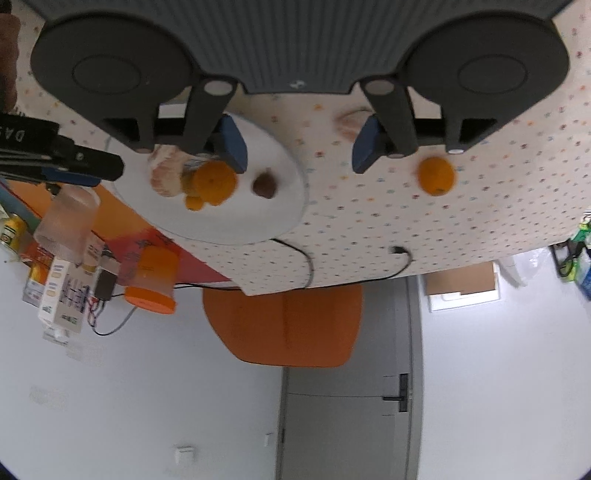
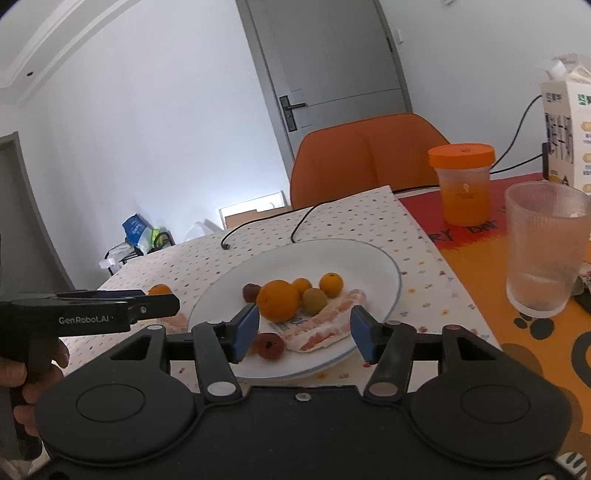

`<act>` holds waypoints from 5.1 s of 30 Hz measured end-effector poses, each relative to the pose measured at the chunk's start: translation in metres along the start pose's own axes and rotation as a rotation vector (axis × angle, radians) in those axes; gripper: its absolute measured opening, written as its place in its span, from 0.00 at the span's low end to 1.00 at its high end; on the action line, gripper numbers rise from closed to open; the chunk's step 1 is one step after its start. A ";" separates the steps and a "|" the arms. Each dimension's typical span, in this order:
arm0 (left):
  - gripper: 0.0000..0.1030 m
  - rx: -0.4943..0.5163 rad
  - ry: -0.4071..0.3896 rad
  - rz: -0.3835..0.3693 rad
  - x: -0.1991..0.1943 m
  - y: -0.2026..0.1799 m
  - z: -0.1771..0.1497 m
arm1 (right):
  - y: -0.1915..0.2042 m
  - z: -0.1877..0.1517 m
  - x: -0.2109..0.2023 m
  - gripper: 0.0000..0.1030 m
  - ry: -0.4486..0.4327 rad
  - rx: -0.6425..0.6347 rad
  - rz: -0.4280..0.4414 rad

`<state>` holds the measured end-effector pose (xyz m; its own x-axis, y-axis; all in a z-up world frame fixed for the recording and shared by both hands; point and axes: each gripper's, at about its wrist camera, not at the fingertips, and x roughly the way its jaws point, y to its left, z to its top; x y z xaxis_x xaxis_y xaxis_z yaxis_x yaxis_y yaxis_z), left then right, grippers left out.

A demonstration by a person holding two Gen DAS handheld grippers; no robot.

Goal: Organize fruits
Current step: 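Move both open tools back toward the last orange and pomelo segment, then grasp the pink pomelo segment with the right tool while the left tool grasps the orange, then carry the pomelo segment and orange onto the white plate and open both tools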

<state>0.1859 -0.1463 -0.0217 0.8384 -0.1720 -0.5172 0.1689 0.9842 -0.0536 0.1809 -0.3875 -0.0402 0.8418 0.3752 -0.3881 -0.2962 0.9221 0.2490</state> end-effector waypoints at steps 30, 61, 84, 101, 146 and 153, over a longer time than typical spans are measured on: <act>1.00 -0.185 0.009 0.183 -0.039 0.103 -0.025 | 0.092 0.007 0.039 0.95 0.042 -0.170 0.187; 1.00 -0.248 0.025 0.206 -0.027 0.148 -0.038 | 0.153 0.010 0.120 0.60 0.254 -0.414 0.300; 1.00 -0.267 0.047 0.213 -0.010 0.159 -0.032 | 0.166 0.007 0.160 0.32 0.342 -0.503 0.229; 0.92 -0.187 0.024 0.185 0.020 0.132 -0.002 | 0.146 0.037 0.146 0.31 0.232 -0.428 0.245; 0.34 -0.157 -0.025 0.065 0.023 0.054 0.027 | 0.047 0.070 0.074 0.31 0.110 -0.250 0.103; 0.34 -0.128 -0.031 0.025 0.021 0.028 0.027 | 0.022 0.072 0.058 0.31 0.089 -0.222 0.053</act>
<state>0.2219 -0.1230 -0.0111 0.8574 -0.1463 -0.4934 0.0813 0.9852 -0.1508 0.2562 -0.3524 0.0065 0.7825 0.4215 -0.4584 -0.4390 0.8954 0.0740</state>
